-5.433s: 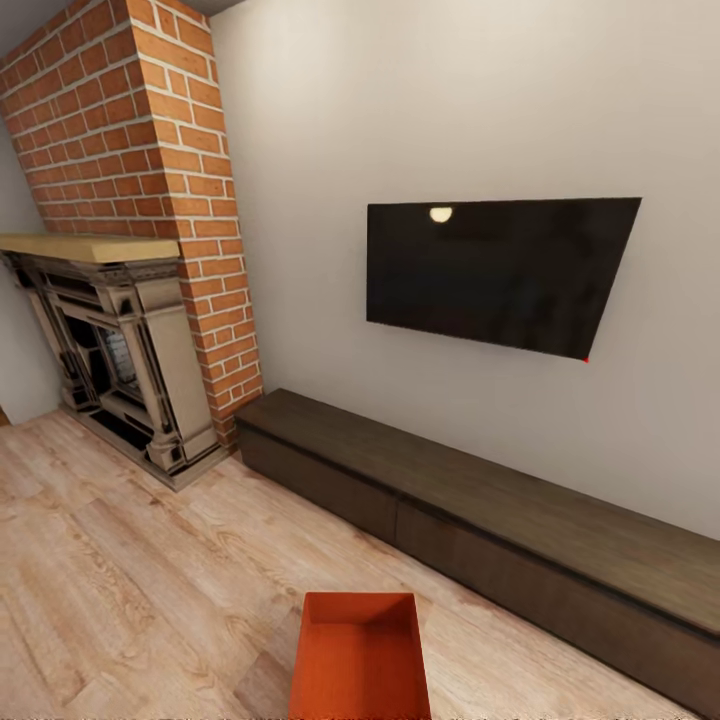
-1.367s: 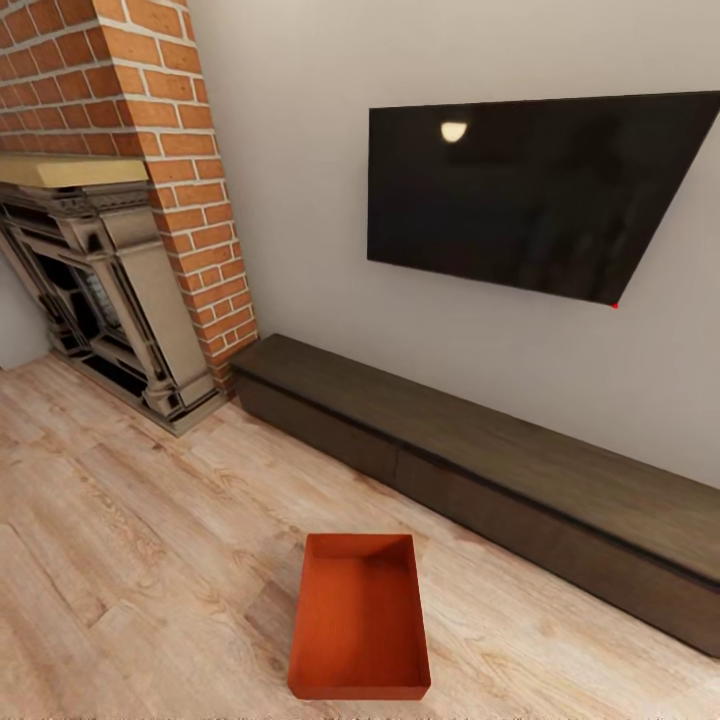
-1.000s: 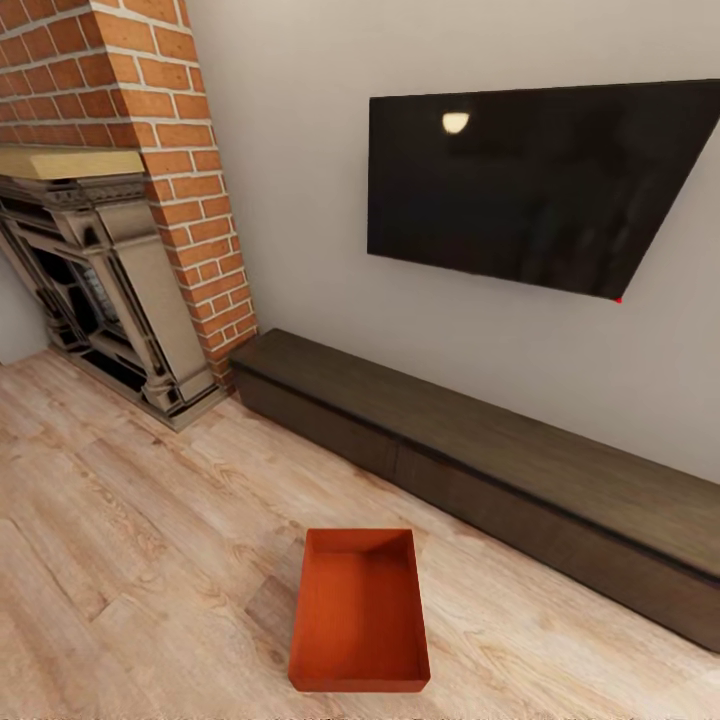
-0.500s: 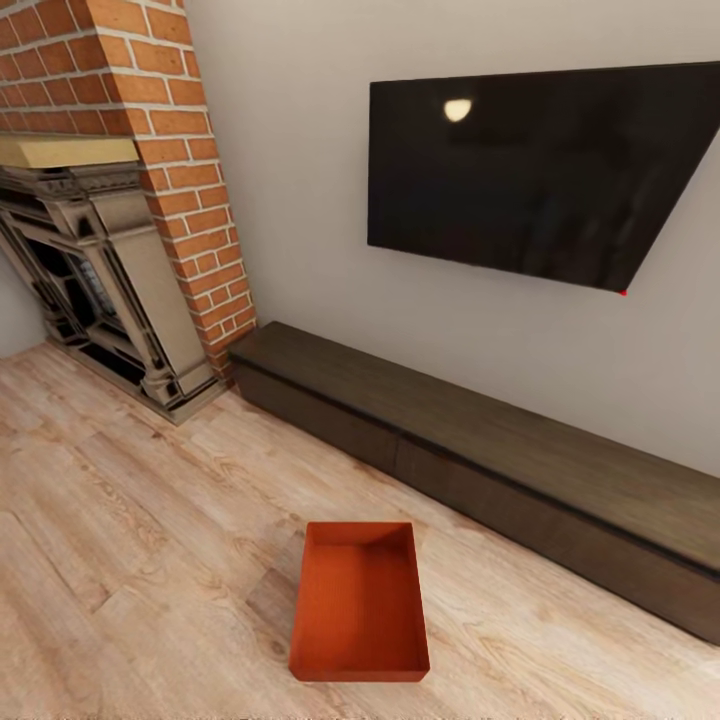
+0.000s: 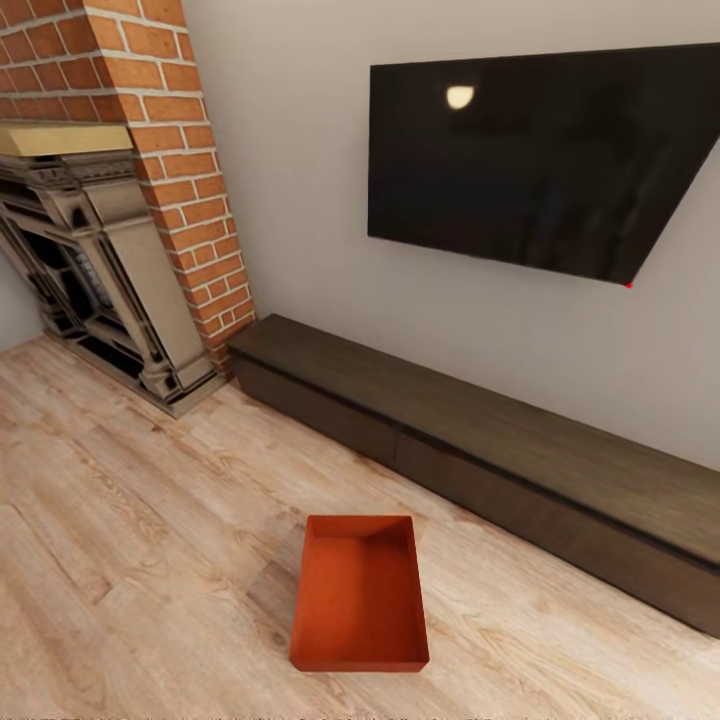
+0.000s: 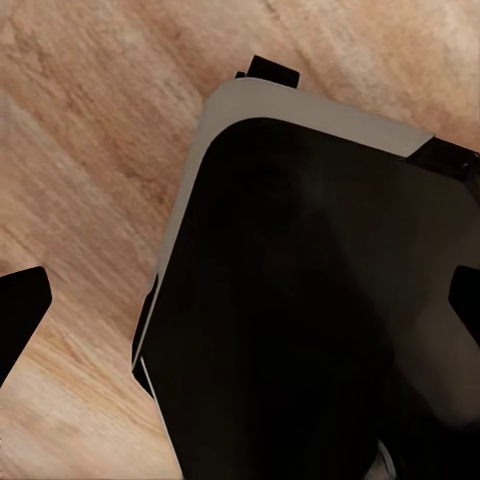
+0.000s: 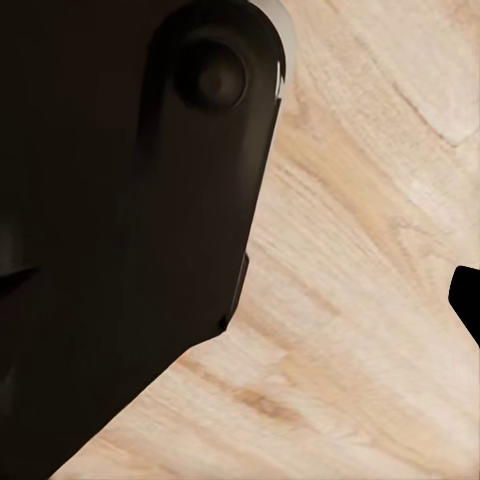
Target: Move the two storage containers from the living room to the garage. In the garage, place one container on the floor and stack the other container on top of it (either order is fine).
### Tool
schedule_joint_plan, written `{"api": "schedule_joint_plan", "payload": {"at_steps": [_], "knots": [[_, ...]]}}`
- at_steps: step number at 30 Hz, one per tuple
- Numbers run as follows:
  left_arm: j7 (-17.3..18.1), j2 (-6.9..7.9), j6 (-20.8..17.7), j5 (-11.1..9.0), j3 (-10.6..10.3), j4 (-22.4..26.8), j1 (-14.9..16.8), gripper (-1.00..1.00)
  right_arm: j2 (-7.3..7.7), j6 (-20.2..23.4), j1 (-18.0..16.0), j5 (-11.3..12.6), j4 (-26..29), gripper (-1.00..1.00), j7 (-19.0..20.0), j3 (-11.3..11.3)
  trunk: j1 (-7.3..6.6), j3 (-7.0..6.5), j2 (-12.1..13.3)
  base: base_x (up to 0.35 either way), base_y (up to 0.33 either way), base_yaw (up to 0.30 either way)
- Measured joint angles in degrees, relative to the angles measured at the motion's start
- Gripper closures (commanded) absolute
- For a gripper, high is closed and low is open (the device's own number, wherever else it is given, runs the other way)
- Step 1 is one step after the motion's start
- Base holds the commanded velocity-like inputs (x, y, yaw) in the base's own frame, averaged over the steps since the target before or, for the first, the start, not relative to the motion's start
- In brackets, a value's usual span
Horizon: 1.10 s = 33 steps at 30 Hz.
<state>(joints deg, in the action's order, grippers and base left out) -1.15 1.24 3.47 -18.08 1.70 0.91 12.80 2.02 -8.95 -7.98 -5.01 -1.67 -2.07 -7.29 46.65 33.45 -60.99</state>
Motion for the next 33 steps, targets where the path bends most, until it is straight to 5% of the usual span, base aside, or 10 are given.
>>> {"api": "schedule_joint_plan", "payload": {"at_steps": [33], "knots": [[0.0,0.00,0.0,0.0,0.0,0.0,0.0,-1.00,-0.08,0.0,0.0,0.0,0.0,-1.00,-0.1,0.0,0.00,2.98,0.0,0.000,0.000,0.000]]}}
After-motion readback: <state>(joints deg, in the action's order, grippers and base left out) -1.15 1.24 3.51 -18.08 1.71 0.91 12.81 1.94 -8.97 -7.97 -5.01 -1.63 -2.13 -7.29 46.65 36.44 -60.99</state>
